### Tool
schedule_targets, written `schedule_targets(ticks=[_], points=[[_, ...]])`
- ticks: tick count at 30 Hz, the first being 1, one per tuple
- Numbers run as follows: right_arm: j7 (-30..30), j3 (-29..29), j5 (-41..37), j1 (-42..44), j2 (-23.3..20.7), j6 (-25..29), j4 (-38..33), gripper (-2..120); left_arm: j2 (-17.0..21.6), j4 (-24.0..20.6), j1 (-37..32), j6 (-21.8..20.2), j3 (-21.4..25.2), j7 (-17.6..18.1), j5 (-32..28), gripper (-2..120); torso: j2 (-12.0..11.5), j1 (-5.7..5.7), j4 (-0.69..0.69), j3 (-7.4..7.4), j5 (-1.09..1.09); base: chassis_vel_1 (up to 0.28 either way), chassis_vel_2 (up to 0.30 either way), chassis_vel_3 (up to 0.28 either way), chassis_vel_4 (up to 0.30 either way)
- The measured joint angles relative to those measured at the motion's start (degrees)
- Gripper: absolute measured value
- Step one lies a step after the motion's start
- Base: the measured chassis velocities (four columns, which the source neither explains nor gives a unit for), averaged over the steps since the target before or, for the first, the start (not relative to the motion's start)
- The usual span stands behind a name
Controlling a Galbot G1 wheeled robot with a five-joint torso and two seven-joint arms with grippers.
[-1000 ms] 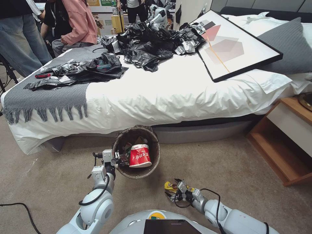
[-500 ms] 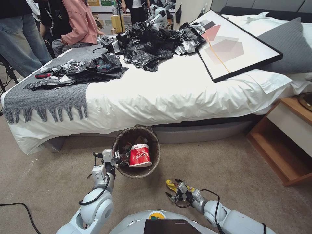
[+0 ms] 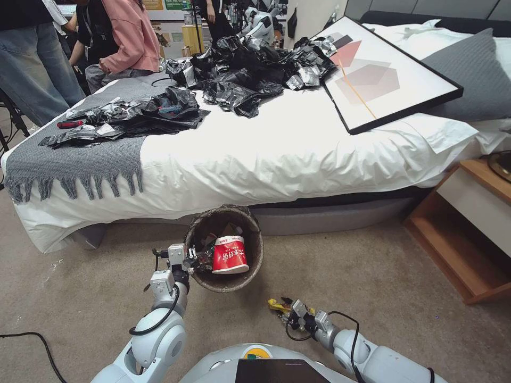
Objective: Pick up the trash bin, then pick up the garbage from the floor and place it into the trash bin.
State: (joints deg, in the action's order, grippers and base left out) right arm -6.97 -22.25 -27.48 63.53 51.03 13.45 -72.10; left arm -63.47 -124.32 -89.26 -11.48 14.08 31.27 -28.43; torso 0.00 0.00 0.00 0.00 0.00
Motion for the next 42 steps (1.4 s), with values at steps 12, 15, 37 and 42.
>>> schedule_targets(ticks=[12, 15, 37, 42], points=[[2.1, 1.7, 0.1, 0.2, -0.4, -0.2, -2.1, 0, 0.0, 0.3, 0.4, 0.0, -0.3, 0.0, 0.0, 0, 0.0, 0.0, 0.0, 0.0, 0.0, 0.0, 0.0, 0.0, 0.0], [3.4, 2.8, 0.0, 0.6, -0.6, -0.9, -3.6, 0, 0.1, 0.4, 0.6, -0.1, -0.5, 0.1, -0.1, 0, 0.0, 0.0, 0.0, 0.0, 0.0, 0.0, 0.0, 0.0, 0.0], [19.8, 21.7, -3.3, 3.4, -3.4, -4.0, -29.5, 0, 0.8, 0.6, 0.2, -0.5, -1.6, -0.1, -0.6, 0, 0.0, 0.0, 0.0, 0.0, 0.0, 0.0, 0.0, 0.0, 0.0], [22.9, 26.4, -3.8, 2.9, -2.1, -4.8, -36.5, 0, 0.9, 0.7, -0.5, -0.5, -2.6, -0.3, -0.3, 0, 0.0, 0.0, 0.01, 0.0, -0.01, 0.0, 0.0, 0.0, 0.0]])
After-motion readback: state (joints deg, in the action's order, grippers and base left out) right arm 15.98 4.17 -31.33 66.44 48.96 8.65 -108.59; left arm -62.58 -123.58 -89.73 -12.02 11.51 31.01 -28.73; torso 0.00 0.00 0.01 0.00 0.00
